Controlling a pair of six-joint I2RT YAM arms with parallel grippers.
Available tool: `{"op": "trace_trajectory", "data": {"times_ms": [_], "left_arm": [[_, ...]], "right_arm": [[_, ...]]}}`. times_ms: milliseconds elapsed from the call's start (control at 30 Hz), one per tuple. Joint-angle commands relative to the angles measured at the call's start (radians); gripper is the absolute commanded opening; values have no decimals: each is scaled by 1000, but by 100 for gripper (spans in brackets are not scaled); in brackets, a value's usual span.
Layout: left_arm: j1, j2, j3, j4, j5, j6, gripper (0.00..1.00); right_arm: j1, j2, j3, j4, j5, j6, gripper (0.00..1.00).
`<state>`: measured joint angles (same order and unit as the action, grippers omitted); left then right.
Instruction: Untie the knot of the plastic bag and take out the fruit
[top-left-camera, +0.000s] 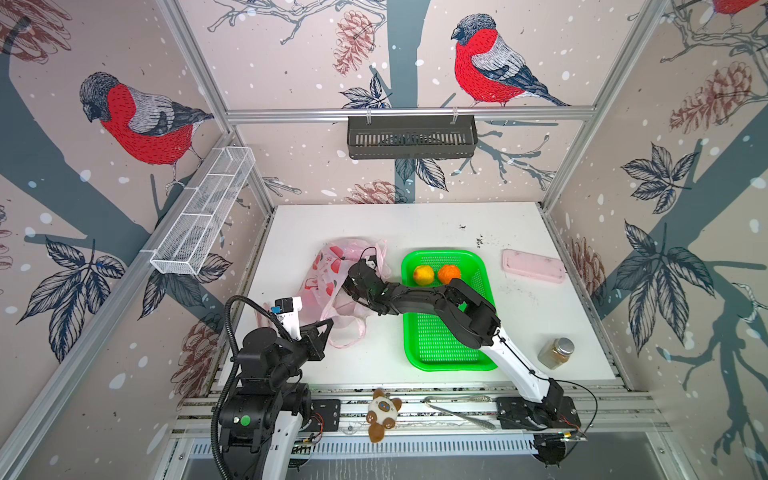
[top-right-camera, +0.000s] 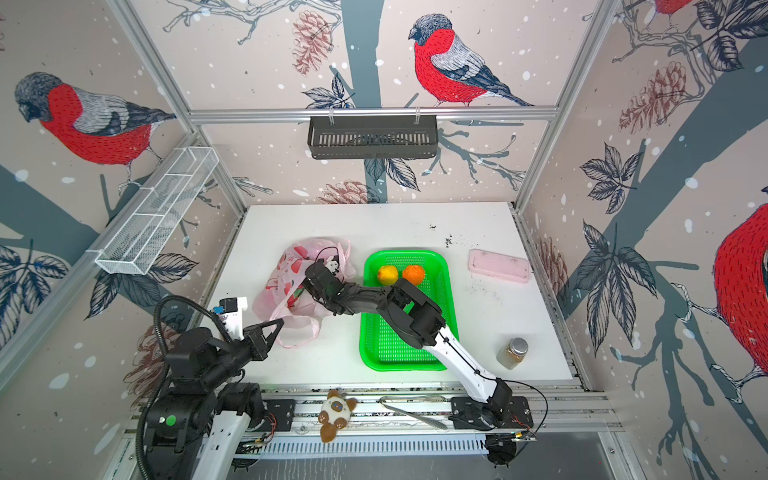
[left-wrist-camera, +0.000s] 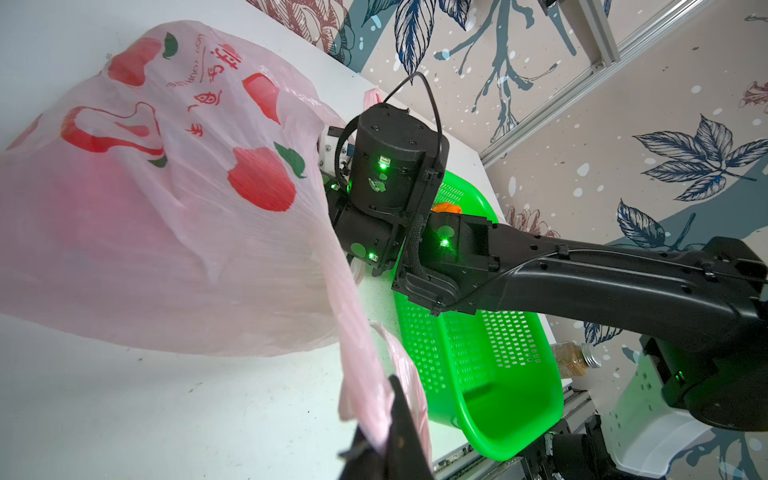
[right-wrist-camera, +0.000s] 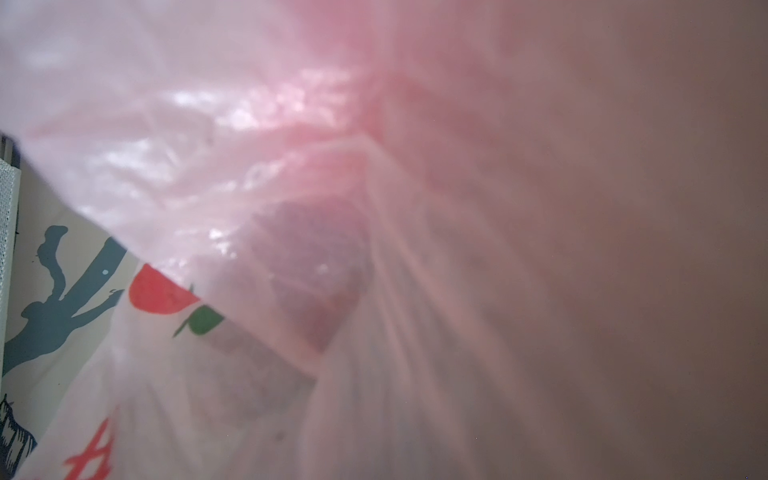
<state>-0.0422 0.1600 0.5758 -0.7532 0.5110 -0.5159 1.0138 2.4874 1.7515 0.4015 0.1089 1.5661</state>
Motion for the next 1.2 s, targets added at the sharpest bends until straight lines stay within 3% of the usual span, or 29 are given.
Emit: {"op": "trace_trajectory", "data": {"times_ms": [0, 367, 867, 1167], "left_arm": [[0, 6, 17, -5, -49, 9, 0], [0, 1, 0, 86, -111, -40, 0], [0, -9, -27, 159, -166, -145, 0], [1, -33, -50, 146, -195, -191, 0]], "right_arm": [[-7, -24, -18, 6, -11, -26, 12], [2, -185, -107, 5, -28, -165, 8], [0, -368, -176, -151, 4, -418, 6], [-21, -460, -282, -198, 29, -435, 7]]}}
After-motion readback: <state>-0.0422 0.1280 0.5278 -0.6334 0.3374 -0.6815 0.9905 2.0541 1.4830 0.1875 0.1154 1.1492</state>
